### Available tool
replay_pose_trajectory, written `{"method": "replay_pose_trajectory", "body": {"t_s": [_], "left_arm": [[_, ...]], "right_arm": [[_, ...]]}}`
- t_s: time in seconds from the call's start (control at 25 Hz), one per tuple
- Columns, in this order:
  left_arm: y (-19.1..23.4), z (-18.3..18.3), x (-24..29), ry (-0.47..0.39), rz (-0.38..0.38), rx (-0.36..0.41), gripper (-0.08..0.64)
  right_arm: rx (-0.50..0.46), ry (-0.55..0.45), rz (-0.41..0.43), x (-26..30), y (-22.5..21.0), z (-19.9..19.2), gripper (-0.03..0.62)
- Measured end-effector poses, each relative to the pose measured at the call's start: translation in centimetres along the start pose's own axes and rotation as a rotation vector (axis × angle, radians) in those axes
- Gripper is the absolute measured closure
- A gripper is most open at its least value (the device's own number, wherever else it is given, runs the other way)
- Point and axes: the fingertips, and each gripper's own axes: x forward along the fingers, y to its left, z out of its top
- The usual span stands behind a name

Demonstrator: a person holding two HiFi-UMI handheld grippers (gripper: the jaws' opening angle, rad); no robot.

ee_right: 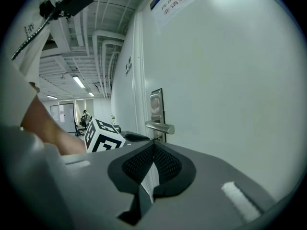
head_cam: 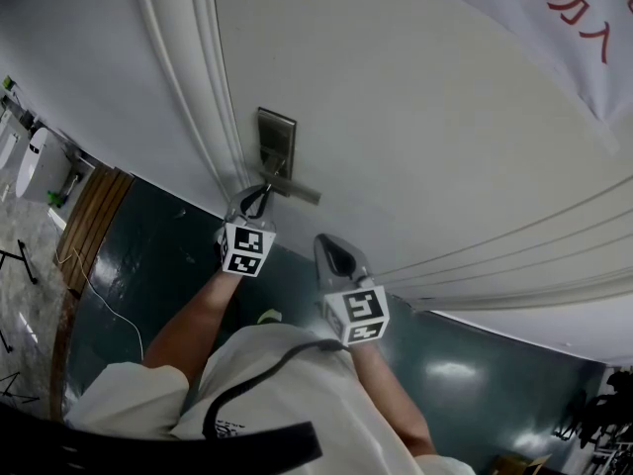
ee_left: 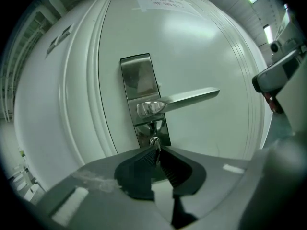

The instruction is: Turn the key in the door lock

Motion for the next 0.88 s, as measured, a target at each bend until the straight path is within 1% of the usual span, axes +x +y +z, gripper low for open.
{"method": "replay_pose_trajectory", "body": {"t_s": [0.4, 0.88], "left_arm": [[0.22, 0.64, -0.08, -0.017, -0.046, -0.170, 0.526], [0.38, 0.64, -0.21, -0.012, -0.067, -0.249, 0.525]], "right_arm": [[0.005, 0.003, -0.003, -0.12, 0.21, -0.20, 0.584], [0.006, 0.001, -0.021, -0.62, 0.27, -0.21, 0.584]]}}
